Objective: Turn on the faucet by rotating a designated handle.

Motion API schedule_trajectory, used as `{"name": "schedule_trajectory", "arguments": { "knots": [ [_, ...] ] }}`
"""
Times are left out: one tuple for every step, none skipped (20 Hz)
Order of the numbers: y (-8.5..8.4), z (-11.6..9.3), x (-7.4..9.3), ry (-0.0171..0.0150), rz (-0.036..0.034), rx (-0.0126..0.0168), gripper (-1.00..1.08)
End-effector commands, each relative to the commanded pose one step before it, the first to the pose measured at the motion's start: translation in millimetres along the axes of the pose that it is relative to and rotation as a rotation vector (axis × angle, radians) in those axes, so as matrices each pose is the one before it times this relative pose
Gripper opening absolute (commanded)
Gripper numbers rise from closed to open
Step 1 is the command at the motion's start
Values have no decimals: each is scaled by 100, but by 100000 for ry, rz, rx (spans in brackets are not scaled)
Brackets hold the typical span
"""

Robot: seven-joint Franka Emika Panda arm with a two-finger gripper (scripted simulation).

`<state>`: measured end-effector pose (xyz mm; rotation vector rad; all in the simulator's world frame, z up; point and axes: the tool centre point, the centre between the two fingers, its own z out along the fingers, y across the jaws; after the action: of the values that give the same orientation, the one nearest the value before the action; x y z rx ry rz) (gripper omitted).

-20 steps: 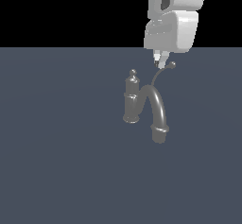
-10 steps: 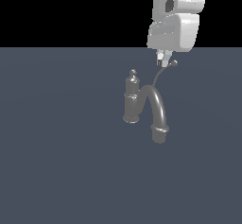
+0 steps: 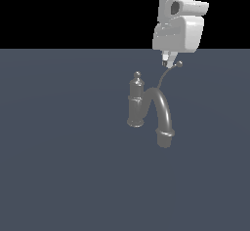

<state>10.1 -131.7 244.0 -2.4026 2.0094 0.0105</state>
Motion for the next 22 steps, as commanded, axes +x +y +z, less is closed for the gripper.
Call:
{"name": "schedule_trajectory", "arguments": {
  "knots": [
    [-487, 21, 196, 2, 309, 86, -100],
    [-278, 7, 85, 36, 150, -11, -100],
    [-277, 7, 85, 36, 150, -11, -100],
    [-275, 7, 85, 36, 150, -11, -100],
    [-274, 6, 85, 36, 150, -11, -100],
    [-274, 7, 81, 34, 142, -11, -100],
    [-271, 6, 85, 36, 150, -11, -100],
    [-269, 6, 85, 36, 150, -11, -100],
    [-271, 6, 77, 32, 134, -10, -100],
    [-266, 6, 85, 36, 150, -11, -100],
    [-264, 6, 85, 36, 150, -11, -100],
    [-266, 6, 77, 32, 134, -10, -100],
    [-261, 6, 85, 36, 150, -11, -100],
    [-261, 6, 81, 34, 142, -11, -100],
    [-261, 6, 77, 32, 134, -10, -100],
    [-256, 5, 85, 36, 150, -11, -100],
    [-257, 6, 77, 32, 134, -10, -100],
    [-254, 5, 81, 34, 142, -11, -100],
    [-254, 5, 77, 32, 134, -10, -100],
    [-250, 5, 81, 35, 142, -11, -100],
    [-250, 5, 76, 33, 134, -10, -100],
    [-248, 5, 76, 33, 134, -10, -100]
  ]
}}
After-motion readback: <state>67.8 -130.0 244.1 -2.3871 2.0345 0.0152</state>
